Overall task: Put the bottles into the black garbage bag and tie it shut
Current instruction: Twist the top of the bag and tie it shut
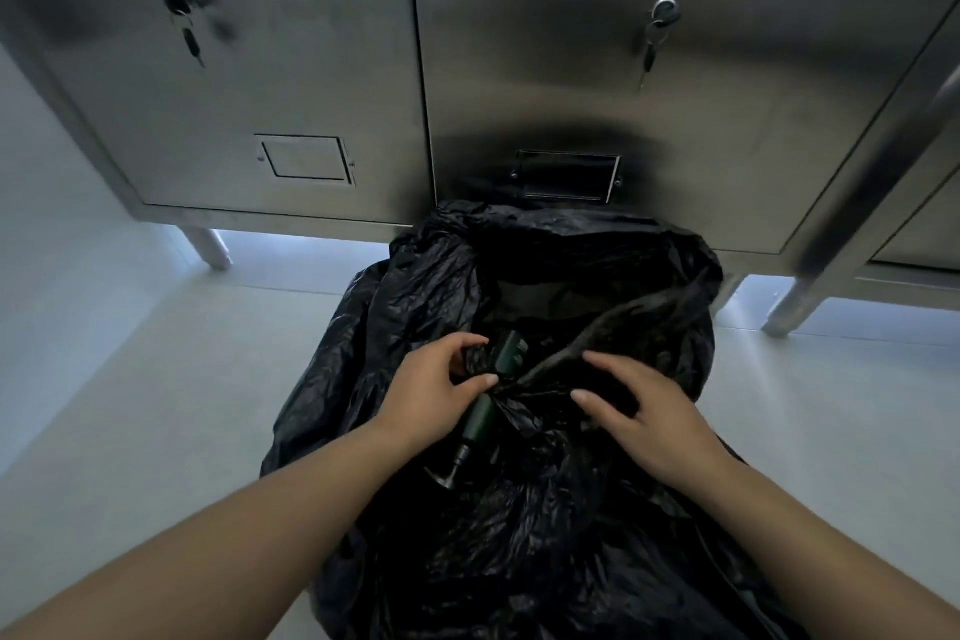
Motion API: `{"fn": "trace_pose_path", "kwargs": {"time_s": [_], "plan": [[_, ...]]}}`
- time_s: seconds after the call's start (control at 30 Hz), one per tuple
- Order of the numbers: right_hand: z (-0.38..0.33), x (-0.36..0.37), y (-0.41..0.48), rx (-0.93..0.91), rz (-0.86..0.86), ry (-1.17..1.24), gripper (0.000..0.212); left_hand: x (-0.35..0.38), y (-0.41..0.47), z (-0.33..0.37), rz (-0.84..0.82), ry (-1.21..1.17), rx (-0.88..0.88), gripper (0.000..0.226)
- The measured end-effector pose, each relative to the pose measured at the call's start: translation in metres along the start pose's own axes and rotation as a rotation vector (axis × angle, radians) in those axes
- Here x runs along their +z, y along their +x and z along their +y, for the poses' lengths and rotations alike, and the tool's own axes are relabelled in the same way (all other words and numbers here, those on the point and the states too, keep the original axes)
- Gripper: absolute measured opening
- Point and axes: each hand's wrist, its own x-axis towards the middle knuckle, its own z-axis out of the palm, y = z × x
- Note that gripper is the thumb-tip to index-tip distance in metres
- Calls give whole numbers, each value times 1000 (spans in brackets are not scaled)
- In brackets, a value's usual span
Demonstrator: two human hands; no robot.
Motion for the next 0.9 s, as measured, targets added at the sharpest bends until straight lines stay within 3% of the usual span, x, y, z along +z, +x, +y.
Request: {"fn": "trace_pose_path", "kwargs": {"time_s": [0.07, 0.13, 0.27, 0.37, 0.47, 0.6, 0.73, 0.8, 0.9], "plan": [[-19, -5, 0, -99, 163, -23, 61, -1, 1, 2, 19, -33, 27, 40], [-36, -5, 1, -175, 220, -34, 56, -2, 4, 6, 51, -66, 63, 35], [-51, 8, 10, -207, 84, -22, 72, -6, 5, 17, 79, -209, 96, 29], [-50, 22, 13, -94, 19, 41, 82, -11, 4, 24, 70, -377, 75, 27], [-49, 36, 12, 17, 48, 187, 80, -15, 2, 29, 73, -577, 58, 26], [-60, 47, 10, 2, 30, 290, 65, -18, 1, 31, 50, -701, 43, 25], [-66, 56, 14, 11, 26, 387, 74, -21, 4, 32, 53, -721, 60, 25], [-65, 57, 16, 16, 38, 354, 63, -22, 5, 29, 64, -691, 66, 24], [-60, 54, 19, -6, 66, 366, 28, -22, 6, 21, 92, -627, 48, 22]]}}
